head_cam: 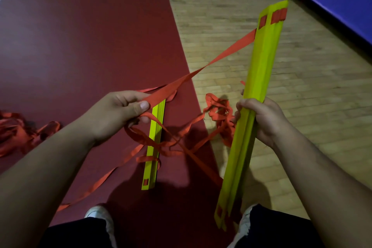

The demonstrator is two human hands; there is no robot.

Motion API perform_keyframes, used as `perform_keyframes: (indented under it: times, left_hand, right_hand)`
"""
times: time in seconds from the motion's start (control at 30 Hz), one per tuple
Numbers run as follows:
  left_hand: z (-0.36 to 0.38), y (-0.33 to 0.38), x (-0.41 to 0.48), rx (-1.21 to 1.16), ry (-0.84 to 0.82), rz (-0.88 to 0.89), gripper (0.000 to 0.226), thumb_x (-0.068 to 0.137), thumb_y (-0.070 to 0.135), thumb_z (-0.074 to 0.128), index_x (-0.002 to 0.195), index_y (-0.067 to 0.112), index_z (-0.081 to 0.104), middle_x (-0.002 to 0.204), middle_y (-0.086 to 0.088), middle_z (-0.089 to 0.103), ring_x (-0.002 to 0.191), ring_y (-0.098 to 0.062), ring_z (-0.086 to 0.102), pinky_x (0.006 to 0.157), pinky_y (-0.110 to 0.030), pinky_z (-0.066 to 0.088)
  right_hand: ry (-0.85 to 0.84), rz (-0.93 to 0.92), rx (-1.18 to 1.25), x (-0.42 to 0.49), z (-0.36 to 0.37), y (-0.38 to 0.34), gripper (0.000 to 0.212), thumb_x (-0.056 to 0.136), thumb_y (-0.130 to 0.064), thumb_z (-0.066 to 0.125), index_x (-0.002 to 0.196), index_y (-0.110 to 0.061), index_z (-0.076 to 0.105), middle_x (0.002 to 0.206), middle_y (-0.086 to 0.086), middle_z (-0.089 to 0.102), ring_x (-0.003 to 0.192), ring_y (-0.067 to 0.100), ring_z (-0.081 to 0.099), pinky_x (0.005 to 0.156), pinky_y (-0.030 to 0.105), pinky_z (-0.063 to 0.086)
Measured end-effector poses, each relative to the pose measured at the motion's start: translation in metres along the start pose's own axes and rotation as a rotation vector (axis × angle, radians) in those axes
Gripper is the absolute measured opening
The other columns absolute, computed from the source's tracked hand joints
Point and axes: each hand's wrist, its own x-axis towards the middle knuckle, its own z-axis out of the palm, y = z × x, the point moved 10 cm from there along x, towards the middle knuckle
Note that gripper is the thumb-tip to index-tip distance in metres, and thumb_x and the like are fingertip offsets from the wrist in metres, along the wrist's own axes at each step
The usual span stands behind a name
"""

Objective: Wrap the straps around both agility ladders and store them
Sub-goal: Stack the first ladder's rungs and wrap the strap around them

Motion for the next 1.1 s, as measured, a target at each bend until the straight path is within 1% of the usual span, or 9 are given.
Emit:
perform_keyframes:
  times: [0.17,0.23,0.3,0.4,0.5,0.73,0.83,0.97,1.1]
  left_hand:
    - [0.004,0.009,0.001,-0.1,-0.015,0.038,0.019,0.08,0.04,0.072,0.098,0.041,0.077,0.081,-0.007,0.067,0.073,-0.015,0.056,0.068,-0.025,0.041]
    - [0.002,0.01,0.002,-0.161,-0.027,0.051,0.045,0.064,0.061,0.081,0.102,0.037,0.077,0.078,-0.001,0.067,0.074,-0.016,0.056,0.073,-0.028,0.041]
    - [0.001,0.014,0.004,-0.211,-0.029,0.082,0.059,0.057,0.067,0.081,0.104,0.031,0.077,0.072,0.002,0.066,0.066,-0.009,0.057,0.065,-0.019,0.043]
    - [0.003,0.023,0.004,-0.269,-0.038,0.125,0.042,0.072,0.05,0.072,0.105,0.023,0.077,0.066,-0.001,0.061,0.05,-0.005,0.043,0.052,-0.013,0.035]
    - [0.004,0.027,0.003,-0.304,-0.046,0.131,0.035,0.077,0.04,0.066,0.105,0.022,0.077,0.066,-0.002,0.059,0.047,-0.005,0.037,0.053,-0.015,0.033]
    - [0.016,0.025,0.0,-0.27,-0.129,0.131,0.052,0.068,0.06,0.077,0.109,0.028,0.076,0.066,0.001,0.062,0.049,-0.002,0.039,0.056,-0.014,0.036]
    - [0.011,0.022,0.003,-0.274,-0.1,0.117,0.055,0.066,0.062,0.078,0.109,0.029,0.076,0.066,0.001,0.061,0.049,-0.002,0.038,0.056,-0.015,0.035]
    - [0.013,0.018,0.004,-0.214,-0.104,0.102,0.059,0.066,0.064,0.077,0.11,0.026,0.076,0.067,-0.001,0.062,0.049,-0.003,0.041,0.052,-0.013,0.035]
    - [0.013,0.017,0.005,-0.223,-0.093,0.098,0.048,0.069,0.057,0.075,0.105,0.026,0.077,0.067,0.001,0.063,0.048,-0.002,0.045,0.052,-0.01,0.038]
  right_hand:
    - [-0.068,0.103,0.158,0.0,0.005,0.007,0.025,0.1,-0.028,0.044,0.103,-0.009,0.058,0.08,0.013,0.059,0.067,0.027,0.06,0.064,0.038,0.056]
    - [-0.134,0.141,0.243,-0.001,0.011,0.006,0.04,0.097,-0.04,0.034,0.102,-0.009,0.059,0.08,0.014,0.059,0.071,0.03,0.059,0.075,0.045,0.052]
    - [-0.173,0.134,0.269,0.0,0.013,0.005,0.042,0.093,-0.044,0.038,0.107,-0.011,0.059,0.085,0.015,0.06,0.075,0.031,0.061,0.079,0.048,0.051]
    - [-0.197,0.071,0.259,0.003,0.012,0.004,0.038,0.093,-0.044,0.052,0.113,-0.013,0.062,0.091,0.014,0.064,0.081,0.03,0.065,0.076,0.049,0.055]
    - [-0.261,-0.011,0.202,0.005,0.015,-0.001,0.054,0.059,-0.047,0.091,0.099,-0.016,0.074,0.085,0.012,0.07,0.077,0.028,0.071,0.068,0.043,0.06]
    - [-0.223,0.081,0.087,0.005,0.02,0.024,0.113,0.028,-0.063,0.096,0.117,-0.002,0.063,0.104,0.02,0.07,0.09,0.035,0.073,0.072,0.055,0.061]
    - [-0.237,0.098,0.095,0.003,0.028,0.029,0.099,0.045,-0.064,0.091,0.115,0.002,0.066,0.11,0.021,0.071,0.096,0.037,0.072,0.073,0.05,0.061]
    - [-0.184,0.119,0.186,0.001,0.03,0.026,0.043,0.079,-0.038,0.07,0.102,-0.003,0.064,0.085,0.017,0.068,0.073,0.034,0.07,0.063,0.047,0.061]
    - [-0.273,0.079,0.231,0.0,0.031,0.021,0.067,0.065,-0.03,0.088,0.121,-0.006,0.059,0.102,0.02,0.072,0.089,0.038,0.073,0.07,0.051,0.06]
